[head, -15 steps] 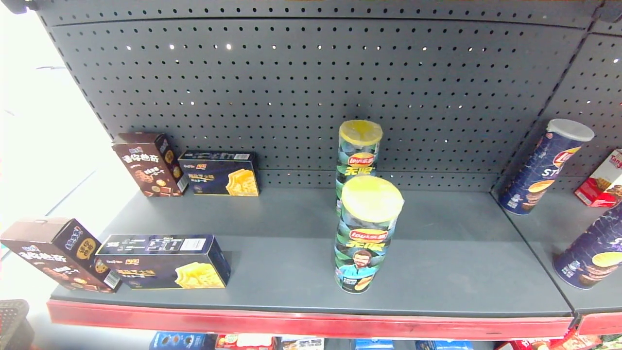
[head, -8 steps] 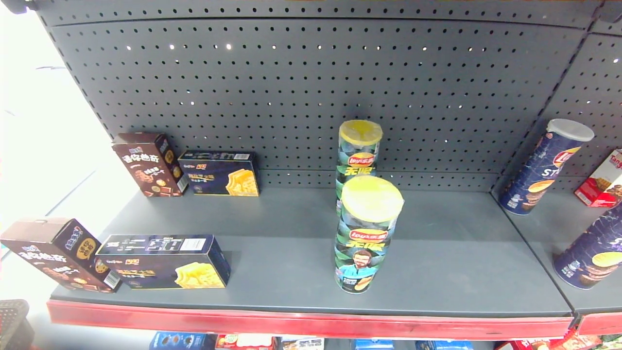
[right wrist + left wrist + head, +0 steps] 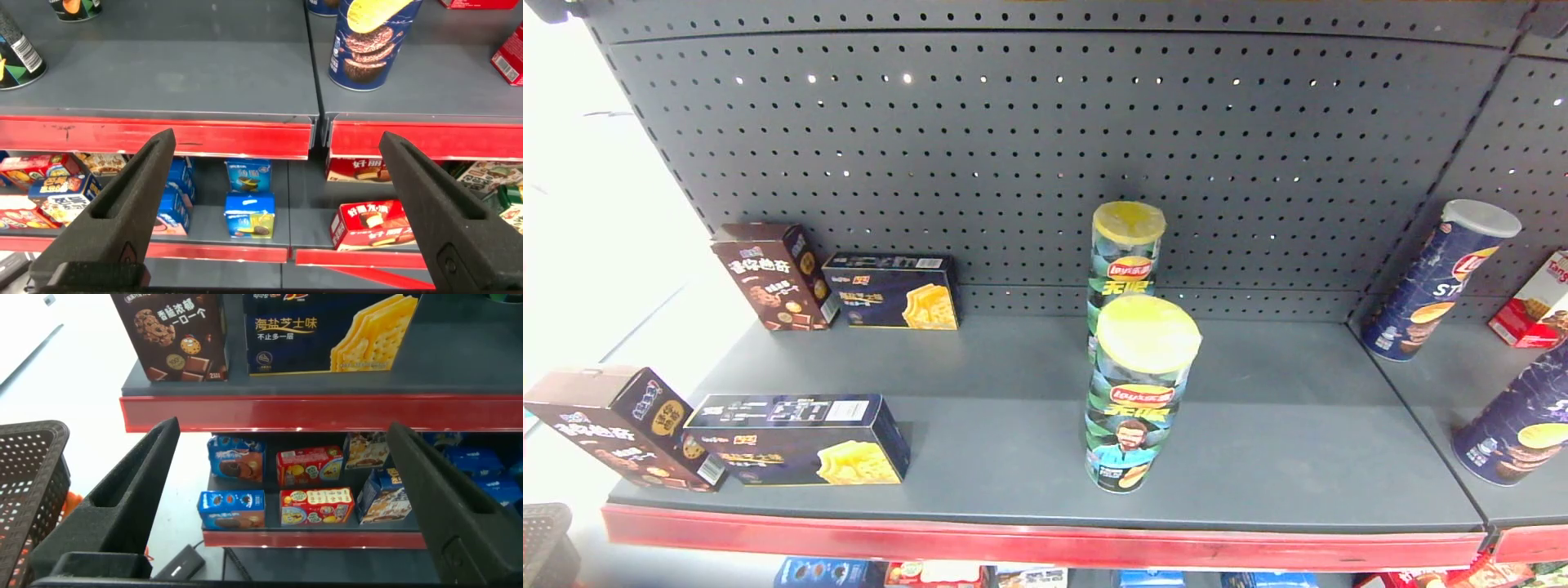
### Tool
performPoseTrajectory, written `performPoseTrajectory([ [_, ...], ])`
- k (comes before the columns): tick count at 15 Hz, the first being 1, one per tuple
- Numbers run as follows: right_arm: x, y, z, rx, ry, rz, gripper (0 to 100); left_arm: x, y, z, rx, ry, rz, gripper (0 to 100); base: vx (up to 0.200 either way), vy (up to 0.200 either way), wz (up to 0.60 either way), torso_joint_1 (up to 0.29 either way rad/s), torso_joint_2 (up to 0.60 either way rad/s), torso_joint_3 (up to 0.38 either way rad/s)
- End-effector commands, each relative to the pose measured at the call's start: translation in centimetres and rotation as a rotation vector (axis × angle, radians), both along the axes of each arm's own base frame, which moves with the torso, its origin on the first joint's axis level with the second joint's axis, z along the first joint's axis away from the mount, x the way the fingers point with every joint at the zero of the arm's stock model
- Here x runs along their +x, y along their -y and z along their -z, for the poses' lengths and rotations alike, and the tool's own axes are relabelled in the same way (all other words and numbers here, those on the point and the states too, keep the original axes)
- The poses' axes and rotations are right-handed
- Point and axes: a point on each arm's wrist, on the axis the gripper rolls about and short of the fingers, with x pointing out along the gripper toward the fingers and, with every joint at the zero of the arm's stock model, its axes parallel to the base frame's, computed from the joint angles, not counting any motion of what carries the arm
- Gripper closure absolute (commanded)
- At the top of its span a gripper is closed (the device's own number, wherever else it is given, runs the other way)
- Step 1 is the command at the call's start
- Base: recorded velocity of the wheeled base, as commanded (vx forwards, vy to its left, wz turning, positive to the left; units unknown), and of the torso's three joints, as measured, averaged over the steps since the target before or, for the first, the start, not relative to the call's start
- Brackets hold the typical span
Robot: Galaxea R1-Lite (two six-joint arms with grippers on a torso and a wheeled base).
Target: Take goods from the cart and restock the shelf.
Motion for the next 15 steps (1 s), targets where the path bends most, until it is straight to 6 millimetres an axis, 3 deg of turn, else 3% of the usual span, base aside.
performPoseTrajectory([
  [1,0.01,0.00,-0.01,0.000,0.000,-0.001,0,0.00,0.00,0.01,0.000,-0.001,0.000,0,0.000,0.000,-0.60,0.002,0.01,0.002],
  [15,0.02,0.00,0.00,0.000,-0.003,-0.001,0,0.00,0.00,0.01,0.000,-0.001,-0.002,0,0.000,0.000,0.00,0.000,0.00,0.000],
])
